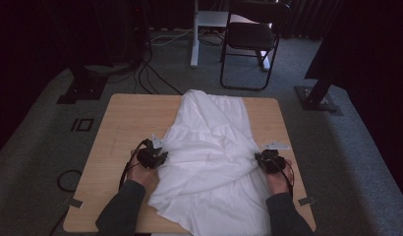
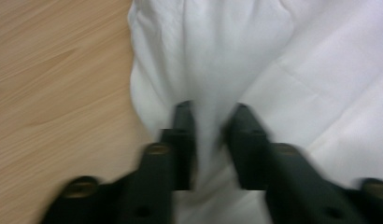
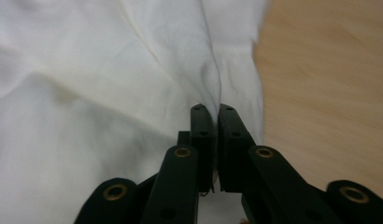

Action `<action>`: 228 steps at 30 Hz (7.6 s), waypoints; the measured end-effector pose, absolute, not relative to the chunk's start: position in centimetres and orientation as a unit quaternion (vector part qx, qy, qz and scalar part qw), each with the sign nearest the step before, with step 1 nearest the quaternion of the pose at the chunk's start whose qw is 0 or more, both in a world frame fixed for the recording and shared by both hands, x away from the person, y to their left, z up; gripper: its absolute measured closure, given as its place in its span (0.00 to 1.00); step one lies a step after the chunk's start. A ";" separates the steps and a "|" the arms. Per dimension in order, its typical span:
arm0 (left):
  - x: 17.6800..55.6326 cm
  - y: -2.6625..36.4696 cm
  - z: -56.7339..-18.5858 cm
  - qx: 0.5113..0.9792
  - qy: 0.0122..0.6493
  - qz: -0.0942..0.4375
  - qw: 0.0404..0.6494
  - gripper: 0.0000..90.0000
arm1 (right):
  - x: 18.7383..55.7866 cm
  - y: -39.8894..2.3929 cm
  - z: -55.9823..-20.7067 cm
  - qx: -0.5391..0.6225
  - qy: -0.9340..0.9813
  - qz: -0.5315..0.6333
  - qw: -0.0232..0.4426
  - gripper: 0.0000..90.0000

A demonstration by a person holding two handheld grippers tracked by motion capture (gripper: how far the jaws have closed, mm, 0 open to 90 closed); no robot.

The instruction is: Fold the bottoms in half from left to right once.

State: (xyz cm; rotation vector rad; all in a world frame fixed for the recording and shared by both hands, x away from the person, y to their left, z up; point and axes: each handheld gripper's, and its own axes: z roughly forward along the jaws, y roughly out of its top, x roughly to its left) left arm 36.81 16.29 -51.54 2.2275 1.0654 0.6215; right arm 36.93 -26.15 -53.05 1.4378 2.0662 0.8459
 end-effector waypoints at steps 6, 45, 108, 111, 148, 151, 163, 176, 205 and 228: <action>33.2 17.1 -50.6 0.834 0.398 0.238 0.300 0.54 | 35.6 -26.4 -52.2 0.517 0.743 0.335 0.263 0.61; 24.4 18.3 -49.1 0.832 0.361 0.158 0.390 0.67 | 19.2 -35.3 -52.1 0.414 0.774 0.445 0.178 0.71; 27.2 16.3 -54.7 0.865 0.354 0.156 0.321 1.00 | 25.9 -35.7 -52.4 0.544 0.712 0.357 0.263 0.98; 26.9 16.7 -54.7 0.863 0.360 0.156 0.318 1.00 | 25.3 -37.7 -52.9 0.581 0.688 0.341 0.270 0.98; 40.9 15.9 -54.6 0.816 0.439 0.194 0.322 0.98 | 40.2 -27.5 -55.0 0.505 0.784 0.299 0.204 0.96; 39.4 16.4 -54.6 0.817 0.435 0.193 0.324 0.98 | 38.9 -27.4 -55.0 0.497 0.790 0.296 0.204 0.97; 30.0 18.7 -55.1 0.825 0.415 0.188 0.333 0.98 | 28.5 -27.2 -55.5 0.479 0.798 0.321 0.178 0.97; 31.7 18.8 -53.6 0.805 0.421 0.190 0.373 0.61 | 32.0 -26.2 -51.4 0.426 0.798 0.384 0.183 0.60; 31.9 17.4 -56.0 0.811 0.414 0.192 0.366 0.53 | 42.7 -25.4 -51.7 0.522 0.738 0.339 0.263 0.99; 42.8 13.9 -54.6 0.813 0.447 0.203 0.311 0.57 | 43.5 -24.9 -55.2 0.524 0.762 0.324 0.200 0.96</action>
